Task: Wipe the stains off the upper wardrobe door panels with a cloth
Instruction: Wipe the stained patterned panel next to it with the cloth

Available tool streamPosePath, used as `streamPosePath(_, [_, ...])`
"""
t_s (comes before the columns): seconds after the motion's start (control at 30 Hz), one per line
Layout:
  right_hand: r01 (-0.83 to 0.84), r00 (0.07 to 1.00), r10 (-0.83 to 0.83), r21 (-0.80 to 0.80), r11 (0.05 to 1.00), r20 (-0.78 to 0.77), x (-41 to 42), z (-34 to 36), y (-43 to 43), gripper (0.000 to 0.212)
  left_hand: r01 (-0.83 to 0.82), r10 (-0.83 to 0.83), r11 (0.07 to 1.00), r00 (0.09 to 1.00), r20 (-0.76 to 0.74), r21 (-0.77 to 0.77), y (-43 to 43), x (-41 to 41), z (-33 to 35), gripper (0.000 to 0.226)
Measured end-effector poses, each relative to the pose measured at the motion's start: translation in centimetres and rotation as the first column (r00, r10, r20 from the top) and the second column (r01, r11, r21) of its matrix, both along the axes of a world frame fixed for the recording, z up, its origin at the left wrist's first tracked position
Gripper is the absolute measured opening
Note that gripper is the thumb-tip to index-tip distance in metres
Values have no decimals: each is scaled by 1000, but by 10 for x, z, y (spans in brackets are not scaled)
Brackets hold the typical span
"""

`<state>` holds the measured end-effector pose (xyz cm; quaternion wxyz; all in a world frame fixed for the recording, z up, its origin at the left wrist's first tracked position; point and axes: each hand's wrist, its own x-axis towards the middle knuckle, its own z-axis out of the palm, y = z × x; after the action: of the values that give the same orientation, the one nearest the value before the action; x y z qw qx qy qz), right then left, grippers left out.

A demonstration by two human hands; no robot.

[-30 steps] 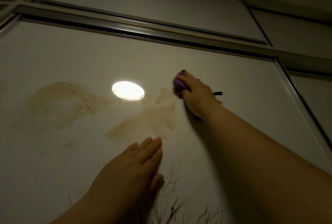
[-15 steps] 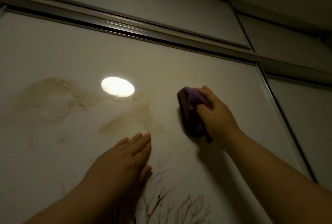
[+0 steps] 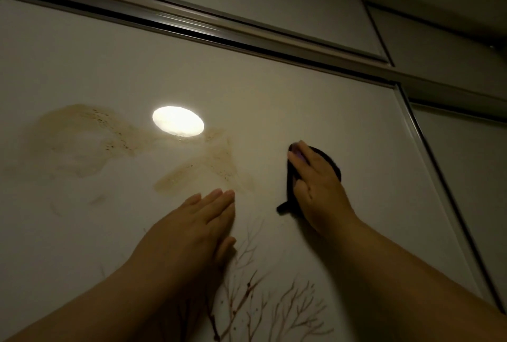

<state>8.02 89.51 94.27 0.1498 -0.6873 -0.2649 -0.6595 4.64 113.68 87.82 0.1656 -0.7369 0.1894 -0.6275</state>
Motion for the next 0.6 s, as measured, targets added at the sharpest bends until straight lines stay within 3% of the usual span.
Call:
streamPosePath(0.17, [101, 994, -95, -117, 988, 55, -2, -8, -15, 55, -3, 3, 1000, 1000, 19, 3, 15, 1, 2, 56])
streamPosePath(0.37, [-101, 976, 149, 279, 955, -158, -10, -29, -5, 67, 46, -47, 998, 999, 24, 31, 22, -6, 4, 61])
streamPosePath(0.43, [-118, 966, 181, 309, 944, -184, -15, -43, 16, 70, 57, -58, 997, 998, 24, 45, 23, -7, 3, 62])
streamPosePath(0.5, [-132, 964, 181, 241, 962, -197, -23, -60, 38, 73, 71, -72, 996, 997, 9, 53, 25, -6, 2, 62])
streamPosePath(0.6, [-81, 975, 78, -6, 997, -207, -28, -87, 55, 74, 92, -91, 995, 996, -20, 49, 27, -8, -1, 62])
